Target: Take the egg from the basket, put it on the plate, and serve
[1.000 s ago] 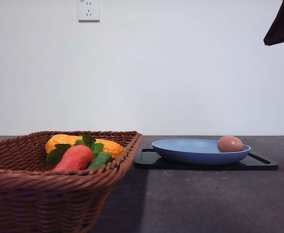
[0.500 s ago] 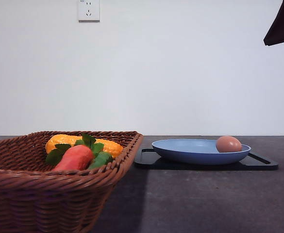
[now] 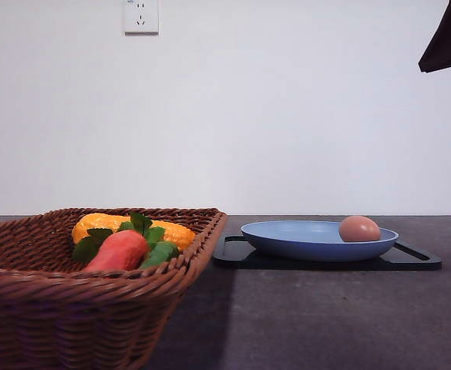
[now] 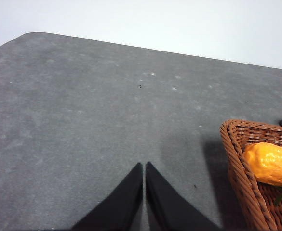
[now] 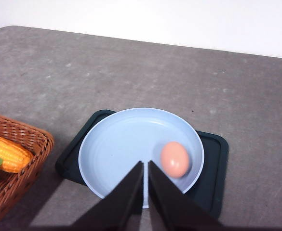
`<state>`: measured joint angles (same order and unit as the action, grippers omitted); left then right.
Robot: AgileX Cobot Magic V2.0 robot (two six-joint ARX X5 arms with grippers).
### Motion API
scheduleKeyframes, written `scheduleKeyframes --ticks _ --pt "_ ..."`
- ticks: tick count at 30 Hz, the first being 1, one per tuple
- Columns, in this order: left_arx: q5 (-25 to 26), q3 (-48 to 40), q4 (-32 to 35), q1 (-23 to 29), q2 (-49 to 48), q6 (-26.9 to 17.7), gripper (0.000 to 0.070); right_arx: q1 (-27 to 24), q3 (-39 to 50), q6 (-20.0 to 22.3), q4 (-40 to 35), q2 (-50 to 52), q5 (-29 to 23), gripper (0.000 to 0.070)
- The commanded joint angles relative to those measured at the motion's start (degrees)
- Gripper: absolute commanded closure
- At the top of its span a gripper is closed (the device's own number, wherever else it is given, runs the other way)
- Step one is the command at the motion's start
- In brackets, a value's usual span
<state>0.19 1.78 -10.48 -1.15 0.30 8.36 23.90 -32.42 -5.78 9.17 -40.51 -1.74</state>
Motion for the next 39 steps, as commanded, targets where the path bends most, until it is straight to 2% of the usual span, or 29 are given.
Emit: scheduleKeyframes --ticks 1,16,21,23,25,30,33,39 --pt "0.63 -1.49 -0.44 0.02 -0.13 0.26 0.07 0.24 -0.61 0.09 -0.59 -0.17 -0.22 0.07" --pt "0.63 -1.49 -0.44 0.02 -0.13 0.26 0.07 0.24 -0.61 0.62 -0.61 -0.17 -0.22 0.07" --pt "0.63 -1.49 -0.44 0.02 -0.13 0.26 0.07 -0.67 0.27 10.64 -0.95 4.13 -2.75 0.07" --pt "0.63 -1.49 -0.44 0.02 -0.13 0.26 0.07 -1.64 2.77 14.2 -4.47 7.55 -2.44 0.07" --pt "0.63 -1.49 -0.44 0.02 -0.13 0.26 0.07 -2.81 6.52 15.87 -9.61 10.83 -0.76 0.07" --pt "0.63 -1.49 -0.44 0.02 -0.13 0.26 0.07 -8.05 18.52 14.24 -18.59 20.08 5.64 0.07" --pt "0.63 -1.49 -0.44 0.02 -0.13 0.26 0.07 -11.08 24.1 11.45 -18.29 24.89 9.42 0.07" --pt "0.63 -1.49 -0.44 0.02 -0.13 0.26 0.07 -15.66 31.35 6.42 -17.03 33.16 9.9 0.07"
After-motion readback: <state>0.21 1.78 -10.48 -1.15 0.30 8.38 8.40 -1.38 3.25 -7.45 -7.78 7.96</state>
